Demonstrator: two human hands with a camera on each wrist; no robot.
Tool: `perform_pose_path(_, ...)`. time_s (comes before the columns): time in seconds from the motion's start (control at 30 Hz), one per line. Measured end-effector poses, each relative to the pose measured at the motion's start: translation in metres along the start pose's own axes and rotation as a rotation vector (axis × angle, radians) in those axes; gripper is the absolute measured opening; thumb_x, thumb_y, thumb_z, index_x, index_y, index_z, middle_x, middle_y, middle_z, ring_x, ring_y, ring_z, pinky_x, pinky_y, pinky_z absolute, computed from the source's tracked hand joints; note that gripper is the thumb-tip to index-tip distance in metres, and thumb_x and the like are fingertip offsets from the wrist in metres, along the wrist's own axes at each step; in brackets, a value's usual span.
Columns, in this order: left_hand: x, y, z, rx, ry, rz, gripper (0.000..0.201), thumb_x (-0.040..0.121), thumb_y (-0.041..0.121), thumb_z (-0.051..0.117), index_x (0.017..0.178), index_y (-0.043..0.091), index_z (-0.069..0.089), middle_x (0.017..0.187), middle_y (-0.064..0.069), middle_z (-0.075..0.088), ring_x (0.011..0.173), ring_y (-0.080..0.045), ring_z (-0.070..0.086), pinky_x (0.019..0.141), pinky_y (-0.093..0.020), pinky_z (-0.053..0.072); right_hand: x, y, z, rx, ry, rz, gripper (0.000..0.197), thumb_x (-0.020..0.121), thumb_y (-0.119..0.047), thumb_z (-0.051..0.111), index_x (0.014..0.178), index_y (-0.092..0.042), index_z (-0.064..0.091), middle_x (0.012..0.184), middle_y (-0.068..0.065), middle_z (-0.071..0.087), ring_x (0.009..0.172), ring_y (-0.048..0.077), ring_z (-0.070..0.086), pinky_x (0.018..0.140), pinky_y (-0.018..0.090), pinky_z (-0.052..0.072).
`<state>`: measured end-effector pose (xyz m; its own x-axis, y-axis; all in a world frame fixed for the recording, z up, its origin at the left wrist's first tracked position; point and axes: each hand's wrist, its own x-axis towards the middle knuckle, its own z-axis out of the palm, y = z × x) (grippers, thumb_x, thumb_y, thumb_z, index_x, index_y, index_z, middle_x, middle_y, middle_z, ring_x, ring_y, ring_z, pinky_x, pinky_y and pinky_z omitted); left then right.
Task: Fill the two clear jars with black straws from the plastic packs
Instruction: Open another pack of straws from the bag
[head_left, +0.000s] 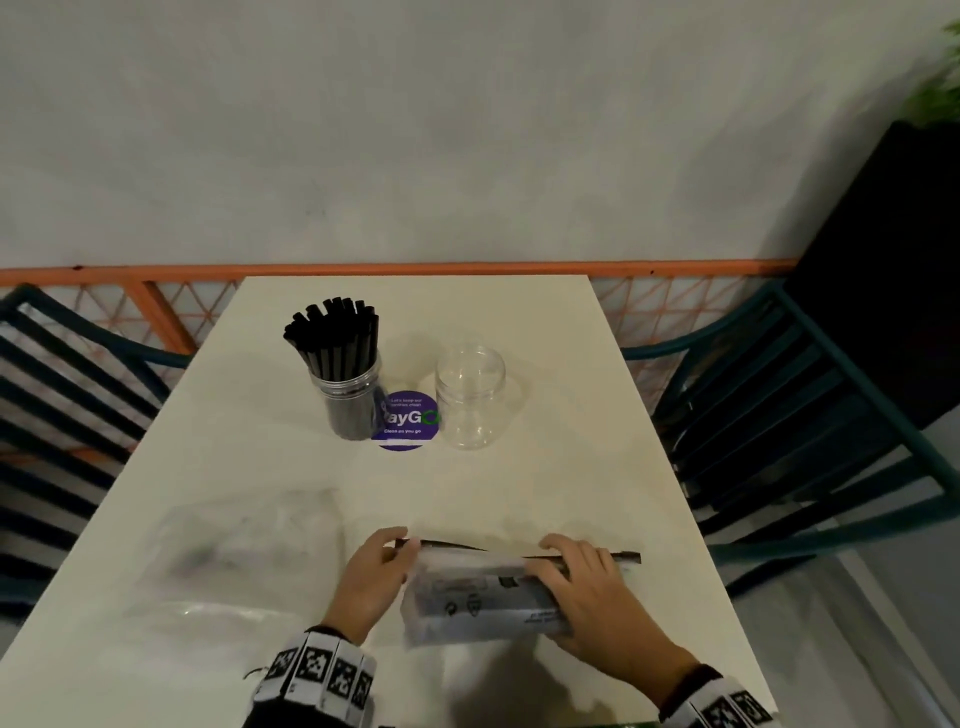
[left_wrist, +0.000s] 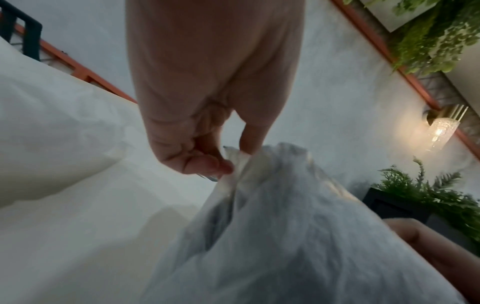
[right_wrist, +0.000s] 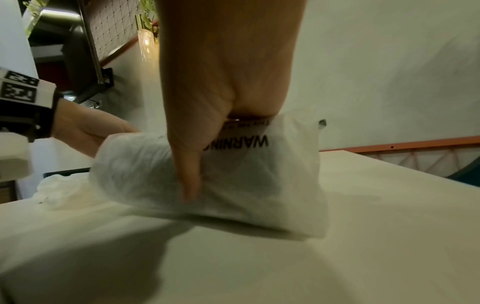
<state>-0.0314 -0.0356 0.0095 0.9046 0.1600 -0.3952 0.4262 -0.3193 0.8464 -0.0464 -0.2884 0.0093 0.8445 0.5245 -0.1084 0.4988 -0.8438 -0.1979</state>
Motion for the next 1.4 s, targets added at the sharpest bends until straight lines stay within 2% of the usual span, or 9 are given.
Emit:
perform_pose_path(0.13,-0.002,0.009,-0.004,0.012,0.006,0.174,0.012,0.088,0.014,0.057,0.077,0.016,0.062,0.073,-0.004,0.062,0.063,-0.016,0.053,0.056,-0.014,0.043,-0.001,0.011,-0.009,0.253,-0.004,0.089,0.078,0.070,-0.083,0.023,0.132,-0.036,0.033,0.137,-0.014,0.034,0.126,0.007,0.026,0.103,0.028,0.022)
perform_pose_path(0.3,0.000,0.030,-0.012,-0.069,0.093,0.266,0.011,0.088,0.012,0.057,0.080,0.015,0.063,0.083,-0.003,0.065,0.071,-0.016,0.056,0.063,-0.013,0.045,-0.005,0.053,-0.014,0.188,0.093,0.298,0.091,0.069,-0.080,-0.008,0.121,-0.033,0.050,0.115,-0.013,0.050,0.109,0.010,0.039,0.087,0.025,0.019)
perform_pose_path(0.43,0.009,0.043,-0.025,-0.094,0.133,0.318,0.011,0.087,0.010,0.058,0.079,0.015,0.063,0.084,-0.002,0.066,0.073,-0.015,0.056,0.065,-0.011,0.045,-0.013,0.075,-0.039,0.447,0.213,0.409,0.050,0.075,-0.073,0.035,0.080,-0.029,0.056,0.070,-0.017,0.052,0.069,0.006,0.047,0.070,0.023,0.036)
perform_pose_path(0.5,0.013,0.050,-0.032,-0.132,0.160,0.329,0.012,0.087,0.009,0.058,0.079,0.017,0.063,0.083,-0.001,0.065,0.072,-0.016,0.054,0.067,-0.017,0.045,-0.016,0.076,-0.053,0.612,0.234,0.422,0.032,0.073,-0.058,0.050,0.068,-0.026,0.053,0.068,-0.016,0.057,0.063,0.008,0.050,0.060,0.018,0.041)
perform_pose_path(0.67,0.019,0.076,-0.047,-0.158,0.197,0.400,0.015,0.088,0.010,0.056,0.078,0.020,0.060,0.073,-0.002,0.061,0.062,-0.008,0.053,0.054,-0.007,0.043,-0.010,0.054,-0.084,0.912,0.304,0.377,0.020,0.085,-0.029,0.058,0.080,-0.010,0.059,0.066,-0.005,0.061,0.059,0.003,0.052,0.057,0.018,0.046)
perform_pose_path(0.83,0.021,0.098,-0.066,0.003,0.208,0.484,0.015,0.087,0.012,0.059,0.076,0.024,0.061,0.066,0.006,0.063,0.057,0.000,0.056,0.055,-0.007,0.041,0.002,0.030,-0.104,1.097,0.491,0.408,0.021,0.091,-0.027,0.046,0.090,-0.009,0.056,0.061,0.005,0.055,0.054,0.010,0.050,0.058,0.024,0.046)
perform_pose_path(0.97,0.013,0.119,-0.069,0.442,0.396,0.677,0.017,0.081,0.012,0.062,0.097,0.011,0.064,0.096,-0.010,0.066,0.082,-0.029,0.061,0.075,-0.035,0.047,0.007,0.019,-0.115,1.076,0.533,0.370,0.011,0.092,-0.024,0.049,0.093,-0.019,0.059,0.061,-0.005,0.059,0.056,0.007,0.049,0.057,0.023,0.044)
perform_pose_path(1.23,-0.037,0.180,0.014,0.344,-0.084,0.941,0.036,0.080,0.048,0.044,0.099,0.027,0.067,0.100,0.011,0.067,0.096,-0.005,0.057,0.090,-0.033,0.045,0.016,-0.005,-0.124,0.826,0.702,0.269,0.018,0.081,-0.047,0.062,0.084,-0.031,0.069,0.091,-0.017,0.068,0.082,0.011,0.062,0.068,0.020,0.048)
perform_pose_path(1.4,-0.035,0.180,0.031,0.322,-0.135,0.888,0.019,0.084,0.033,0.061,0.097,0.022,0.070,0.094,0.005,0.071,0.083,-0.006,0.061,0.076,-0.010,0.043,0.021,-0.014,-0.123,0.864,0.776,0.260,0.014,0.075,-0.035,0.065,0.082,-0.025,0.073,0.080,-0.015,0.071,0.078,0.010,0.064,0.065,0.013,0.047)
